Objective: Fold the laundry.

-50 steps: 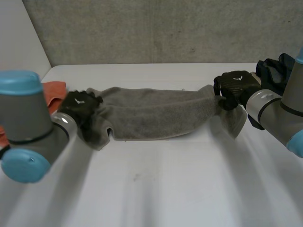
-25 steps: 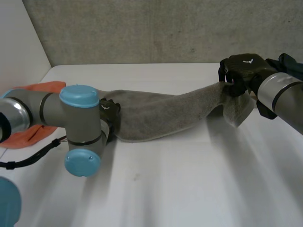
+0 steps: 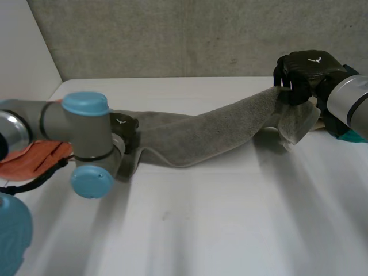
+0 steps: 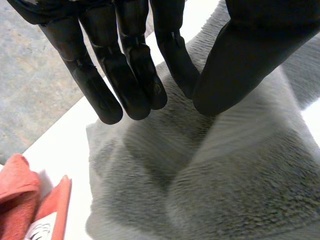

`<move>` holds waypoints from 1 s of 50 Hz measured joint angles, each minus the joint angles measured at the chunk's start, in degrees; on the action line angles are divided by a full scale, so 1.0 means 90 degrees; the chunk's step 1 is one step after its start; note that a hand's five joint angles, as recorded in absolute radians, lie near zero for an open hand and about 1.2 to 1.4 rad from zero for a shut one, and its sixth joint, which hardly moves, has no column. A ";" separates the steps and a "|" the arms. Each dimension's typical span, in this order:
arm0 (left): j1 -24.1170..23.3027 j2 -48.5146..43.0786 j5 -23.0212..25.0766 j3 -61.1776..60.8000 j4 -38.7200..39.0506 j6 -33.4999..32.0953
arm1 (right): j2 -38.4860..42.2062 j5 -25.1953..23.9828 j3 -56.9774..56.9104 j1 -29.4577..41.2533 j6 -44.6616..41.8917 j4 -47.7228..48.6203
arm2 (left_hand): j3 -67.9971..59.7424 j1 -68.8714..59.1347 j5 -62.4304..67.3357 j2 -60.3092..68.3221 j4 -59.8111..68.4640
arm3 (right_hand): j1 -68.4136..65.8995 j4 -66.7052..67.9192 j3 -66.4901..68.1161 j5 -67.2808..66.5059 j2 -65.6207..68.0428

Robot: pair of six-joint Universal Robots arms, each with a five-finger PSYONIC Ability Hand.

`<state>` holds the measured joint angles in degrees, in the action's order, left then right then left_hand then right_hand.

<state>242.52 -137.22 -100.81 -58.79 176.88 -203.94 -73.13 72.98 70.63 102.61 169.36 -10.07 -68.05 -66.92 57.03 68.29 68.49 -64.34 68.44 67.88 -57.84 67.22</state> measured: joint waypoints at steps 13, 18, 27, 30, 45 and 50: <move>0.0356 0.2604 0.0660 -0.1564 -0.1902 -0.0828 | 0.0191 0.0003 -0.0151 -0.0264 -0.2379 -0.1370 | -0.0001 0.0000 0.0000 0.0000 0.0012 | 0.0000 0.0000 0.0000 0.0000 0.0000; 0.0600 0.3155 0.1174 -0.2205 -0.2066 -0.1227 | 0.0303 0.0011 -0.0152 -0.0272 -0.3255 -0.2109 | 0.2186 0.2432 -0.2084 -0.2226 -0.2250 | 0.0000 0.0000 0.0000 0.0000 0.0000; 0.0605 0.2385 0.1641 -0.2351 -0.0618 -0.0328 | 0.0581 0.0129 -0.0258 -0.0042 -0.2500 -0.1813 | 0.5727 0.5679 -0.5669 -0.5748 -0.5813 | 0.0000 0.0000 0.0000 0.0000 0.0000; 0.0437 0.1955 0.1606 -0.2077 -0.0284 0.0227 | 0.0611 0.0207 -0.0274 -0.0004 -0.2303 -0.1679 | 0.5572 0.5449 -0.5445 -0.5575 -0.5620 | 0.0000 0.0000 0.0000 0.0000 0.0000; -0.0502 -0.0300 0.0390 0.0443 -0.0642 0.0662 | 0.0725 0.0295 -0.0246 -0.0038 -0.2203 -0.1442 | 0.3279 0.3082 -0.3176 -0.3307 -0.3318 | 0.0000 0.0000 0.0000 0.0000 0.0000; -0.0538 -0.0650 -0.0004 0.0960 -0.1050 0.0422 | 0.0757 0.0278 -0.0242 -0.0058 -0.2213 -0.1406 | 0.3160 0.3010 -0.3079 -0.3195 -0.3215 | 0.0000 0.0000 0.0000 0.0000 0.0000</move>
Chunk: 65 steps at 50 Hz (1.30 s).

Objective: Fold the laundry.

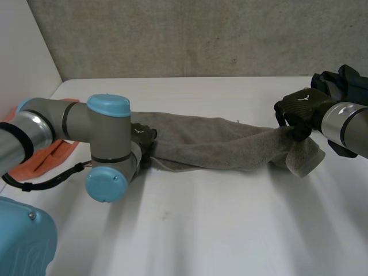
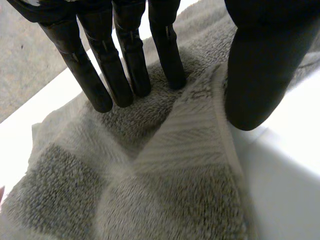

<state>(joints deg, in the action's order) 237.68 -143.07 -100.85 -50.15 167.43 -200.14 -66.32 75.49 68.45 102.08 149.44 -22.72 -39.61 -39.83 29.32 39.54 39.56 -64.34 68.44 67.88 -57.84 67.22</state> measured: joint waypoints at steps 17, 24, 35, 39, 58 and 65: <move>0.0101 -0.0219 -0.0228 0.0145 -0.0195 -0.0576 | 0.0099 -0.0039 -0.0046 -0.0075 0.0016 0.0089 | -0.3135 -0.2844 0.3013 0.3192 0.3206 | 0.0000 0.0000 0.0000 0.0000 0.0000; 0.0283 0.0758 -0.0606 -0.0377 -0.0491 -0.0856 | -0.0015 -0.0025 -0.0038 -0.0087 -0.0050 0.0017 | -0.3155 -0.2844 0.3013 0.3193 0.3226 | 0.0000 0.0000 0.0000 -0.0001 0.0000; 0.0890 0.4440 0.0410 -0.2538 -0.1084 -0.1327 | -0.0965 -0.0030 0.0222 -0.0262 -0.0803 -0.0372 | -0.3158 -0.2844 0.3013 0.3193 0.3229 | 0.0000 0.0000 0.0000 0.0000 0.0000; 0.1106 0.5086 0.0885 -0.3102 -0.0933 -0.1391 | -0.1174 -0.0016 0.0457 -0.0231 -0.1117 -0.0493 | -0.3158 -0.2844 0.3013 0.3193 0.3229 | 0.0000 0.0000 0.0000 0.0001 0.0000; 0.1816 0.2638 0.0962 -0.0927 0.1119 -0.2012 | 0.0686 0.0948 -0.1727 0.0626 -0.0834 0.0228 | -0.3187 -0.2864 0.3108 0.3223 0.3231 | 0.0000 0.0002 0.0004 -0.0001 0.0000; 0.1989 0.3002 0.1383 0.0514 0.3451 -0.0749 | 0.1170 0.1500 -0.3773 0.0712 0.1069 0.2657 | -0.3187 -0.2866 0.3121 0.3223 0.3232 | 0.0000 0.0002 0.0004 -0.0042 0.0000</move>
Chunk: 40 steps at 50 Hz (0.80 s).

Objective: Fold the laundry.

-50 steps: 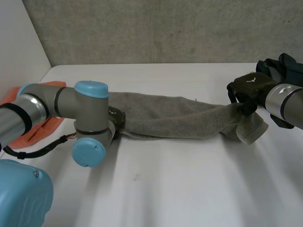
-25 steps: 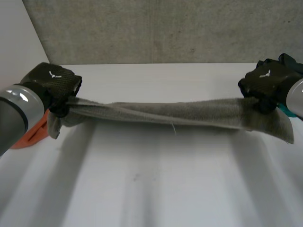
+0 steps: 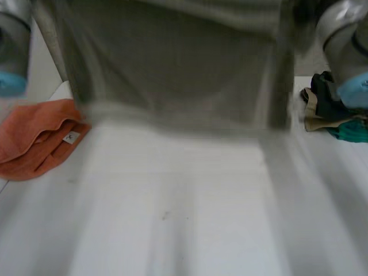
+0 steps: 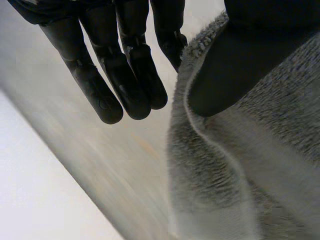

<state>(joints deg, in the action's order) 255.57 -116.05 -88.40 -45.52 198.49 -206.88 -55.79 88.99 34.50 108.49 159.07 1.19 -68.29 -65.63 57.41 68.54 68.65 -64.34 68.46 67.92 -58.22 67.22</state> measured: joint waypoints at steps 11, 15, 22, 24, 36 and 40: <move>0.0206 0.0568 -0.0075 -0.0773 0.0518 0.1223 | -0.0654 -0.0275 0.0849 -0.0013 0.0608 0.1470 | 0.0000 -0.0028 0.0049 0.0000 0.0001 | 0.0000 0.0001 0.0000 -0.0058 0.0000; 0.0341 0.0595 -0.0097 -0.1597 0.0380 0.1123 | -0.0830 -0.0550 0.1516 -0.0014 0.0555 0.1034 | 0.0000 -0.0028 0.0048 0.0000 0.0001 | 0.0000 0.0001 0.0000 -0.0058 0.0000; 0.0495 0.0453 0.0167 -0.3200 0.0315 0.0701 | -0.0806 -0.0999 0.2620 -0.0015 0.0355 0.0127 | -0.0007 -0.0028 0.0048 0.0005 0.0011 | 0.0000 0.0001 0.0000 -0.0058 0.0000; 0.0534 0.0341 0.0300 -0.3581 0.0325 0.0535 | -0.0726 -0.1057 0.2882 -0.0035 0.0252 -0.0027 | -0.0010 -0.0028 0.0048 0.0005 0.0020 | 0.0000 0.0001 0.0000 -0.0058 0.0000; 0.0700 -0.0763 0.0806 -0.5011 0.0375 -0.0877 | -0.0027 -0.1284 0.4368 -0.0362 -0.0598 -0.0640 | 0.0149 0.0021 -0.0050 -0.0185 -0.0180 | 0.0000 0.0001 0.0000 -0.0058 0.0000; 0.0721 -0.0910 0.0705 -0.5055 0.0346 -0.1135 | -0.0011 -0.1366 0.4562 -0.0446 -0.0697 -0.0678 | 0.1877 0.1780 -0.1783 -0.1919 -0.1930 | 0.0000 0.0001 0.0000 -0.0058 0.0000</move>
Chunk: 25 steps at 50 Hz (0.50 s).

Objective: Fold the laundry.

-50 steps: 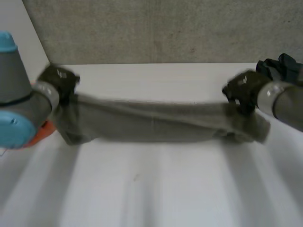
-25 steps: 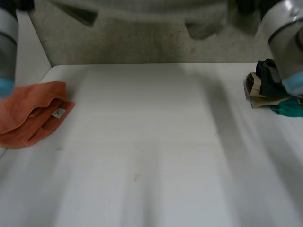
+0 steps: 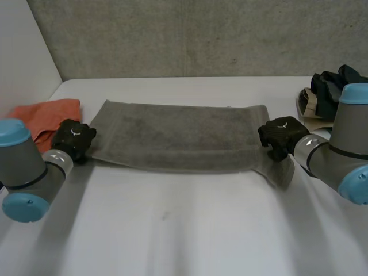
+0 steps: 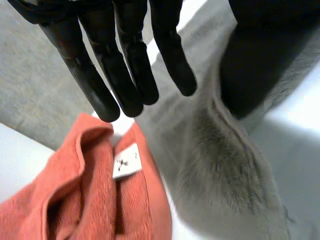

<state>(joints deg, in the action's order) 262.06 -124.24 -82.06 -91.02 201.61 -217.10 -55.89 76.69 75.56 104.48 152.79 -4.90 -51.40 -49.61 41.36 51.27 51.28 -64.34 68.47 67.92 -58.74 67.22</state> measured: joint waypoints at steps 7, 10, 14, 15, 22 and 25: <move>0.0011 -0.0089 -0.0235 0.0033 -0.0034 -0.0228 | -0.0100 -0.0143 0.0155 -0.0079 -0.0049 -0.0017 | 0.0596 0.0442 -0.0643 -0.0614 -0.0626 | 0.0000 0.0000 0.0000 -0.0001 0.0000; -0.0004 -0.0068 -0.0417 0.0036 -0.0034 -0.0259 | -0.0147 -0.0186 0.0168 -0.0091 -0.0041 -0.0026 | 0.0555 0.0381 -0.0574 -0.0562 -0.0570 | 0.0000 0.0000 0.0000 0.0000 0.0000; -0.0024 -0.0010 -0.0520 -0.0018 -0.0040 -0.0243 | -0.0115 -0.0183 0.0134 -0.0107 -0.0029 -0.0020 | -0.1199 -0.1632 0.1188 0.1292 0.1230 | 0.0000 0.0000 0.0000 -0.0001 0.0000; -0.0031 0.0018 -0.0533 -0.0044 -0.0046 -0.0240 | -0.0093 -0.0181 0.0112 -0.0115 -0.0021 -0.0021 | -0.1644 -0.1892 0.1584 0.1685 0.1658 | 0.0000 0.0000 0.0000 -0.0003 0.0000; -0.0085 0.0347 -0.0409 -0.0223 -0.0282 -0.0218 | -0.0055 -0.0137 -0.0114 -0.0201 0.0211 -0.0091 | -0.1873 -0.1892 0.1713 0.1912 0.1926 | 0.5436 -0.5858 -0.5813 0.5921 -0.5775; -0.0088 0.0526 -0.0339 -0.0253 -0.0488 -0.0163 | -0.0195 -0.0136 -0.0232 -0.0285 0.0392 -0.0254 | -0.1874 -0.1892 0.1713 0.1912 0.1926 | 0.5754 -0.6275 -0.6238 0.6236 -0.6144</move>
<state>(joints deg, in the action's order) 261.27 -119.50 -85.11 -93.29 197.22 -218.57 -57.64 75.46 73.47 101.91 156.32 -7.19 -68.26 -66.63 56.77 68.48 68.62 -12.55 11.99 11.77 -2.62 11.92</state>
